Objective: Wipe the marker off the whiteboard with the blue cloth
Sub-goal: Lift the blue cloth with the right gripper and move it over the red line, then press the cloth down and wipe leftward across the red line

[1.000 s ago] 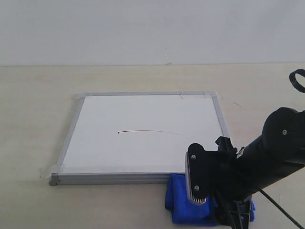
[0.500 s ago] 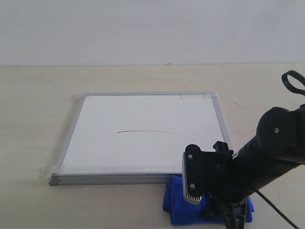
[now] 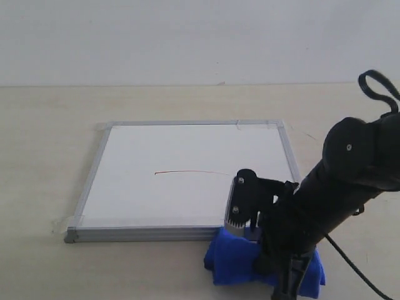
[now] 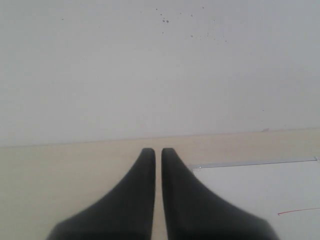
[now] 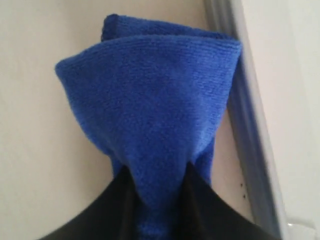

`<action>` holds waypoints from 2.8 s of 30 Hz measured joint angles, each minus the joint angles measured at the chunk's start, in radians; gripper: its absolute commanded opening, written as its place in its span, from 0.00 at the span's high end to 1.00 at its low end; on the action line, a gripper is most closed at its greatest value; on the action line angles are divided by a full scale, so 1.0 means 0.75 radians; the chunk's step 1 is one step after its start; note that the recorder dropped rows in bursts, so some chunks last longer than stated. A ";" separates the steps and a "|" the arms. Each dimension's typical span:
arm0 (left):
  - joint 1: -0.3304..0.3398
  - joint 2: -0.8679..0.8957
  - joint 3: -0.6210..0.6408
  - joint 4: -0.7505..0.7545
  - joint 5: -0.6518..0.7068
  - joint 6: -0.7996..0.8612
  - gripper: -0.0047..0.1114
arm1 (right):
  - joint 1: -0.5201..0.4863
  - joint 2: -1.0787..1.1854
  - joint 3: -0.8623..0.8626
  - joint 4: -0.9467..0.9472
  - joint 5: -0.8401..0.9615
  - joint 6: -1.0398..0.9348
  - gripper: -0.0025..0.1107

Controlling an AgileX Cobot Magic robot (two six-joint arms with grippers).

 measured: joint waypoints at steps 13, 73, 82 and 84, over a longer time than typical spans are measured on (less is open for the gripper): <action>0.000 0.000 0.000 0.000 0.000 0.000 0.92 | 0.002 -0.288 -0.323 -0.096 0.057 0.444 0.98; 0.000 0.000 0.000 0.000 0.000 0.000 0.92 | 0.150 0.695 -0.998 -0.301 -0.005 0.695 0.98; 0.000 0.000 0.000 0.000 0.000 0.000 0.92 | -0.136 0.743 -1.160 -1.080 0.110 1.503 0.98; 0.000 0.000 0.000 0.000 0.000 0.000 0.92 | -0.133 0.748 -1.175 -1.087 0.150 1.484 0.98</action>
